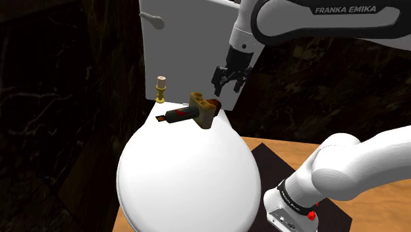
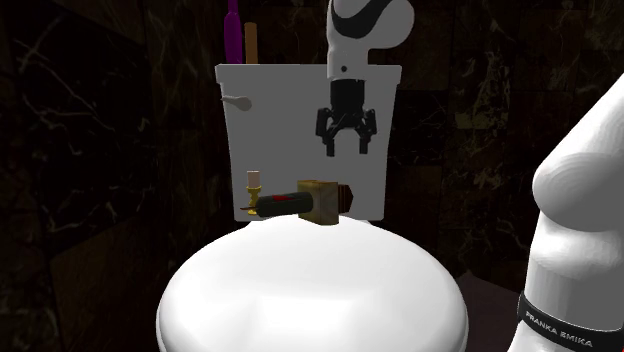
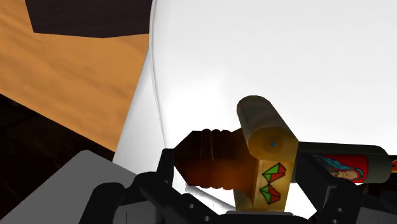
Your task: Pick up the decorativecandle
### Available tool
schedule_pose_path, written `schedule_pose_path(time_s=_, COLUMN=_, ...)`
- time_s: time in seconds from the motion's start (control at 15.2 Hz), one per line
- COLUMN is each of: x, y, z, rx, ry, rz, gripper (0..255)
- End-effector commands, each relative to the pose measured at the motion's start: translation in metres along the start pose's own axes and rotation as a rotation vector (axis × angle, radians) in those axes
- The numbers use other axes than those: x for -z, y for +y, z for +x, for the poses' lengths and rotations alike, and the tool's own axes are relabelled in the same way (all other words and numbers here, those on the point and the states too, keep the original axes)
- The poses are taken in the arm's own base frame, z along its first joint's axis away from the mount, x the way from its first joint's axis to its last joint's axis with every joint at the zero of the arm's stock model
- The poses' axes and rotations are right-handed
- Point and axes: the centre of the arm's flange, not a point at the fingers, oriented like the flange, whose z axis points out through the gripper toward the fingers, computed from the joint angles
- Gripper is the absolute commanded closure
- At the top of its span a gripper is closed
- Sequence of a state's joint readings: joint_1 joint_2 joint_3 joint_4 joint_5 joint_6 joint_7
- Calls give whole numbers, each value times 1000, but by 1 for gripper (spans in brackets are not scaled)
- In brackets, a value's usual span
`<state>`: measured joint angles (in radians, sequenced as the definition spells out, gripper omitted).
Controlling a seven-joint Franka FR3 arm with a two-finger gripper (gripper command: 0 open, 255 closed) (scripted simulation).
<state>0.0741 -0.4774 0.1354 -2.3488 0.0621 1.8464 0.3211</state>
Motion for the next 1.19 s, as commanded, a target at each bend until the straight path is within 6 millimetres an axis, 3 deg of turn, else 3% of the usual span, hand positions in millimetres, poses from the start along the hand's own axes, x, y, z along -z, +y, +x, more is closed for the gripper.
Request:
schedule_pose_path(time_s=0.0, x=-21, y=-18, z=11, rx=-3, ry=-27, rz=15, gripper=0)
schedule_pose_path(time_s=0.2, x=-50, y=-42, z=24, rx=-6, ry=-66, rz=35, gripper=0)
schedule_pose_path(time_s=0.73, x=-90, y=-43, z=25, rx=-6, ry=-66, rz=35, gripper=0)
schedule_pose_path(time_s=0.86, x=-90, y=-43, z=25, rx=-6, ry=-66, rz=35, gripper=0)
schedule_pose_path(time_s=0.92, x=-90, y=-42, z=25, rx=-6, ry=-66, rz=35, gripper=255)
schedule_pose_path(time_s=1.12, x=-90, y=-43, z=25, rx=-6, ry=-66, rz=35, gripper=255)
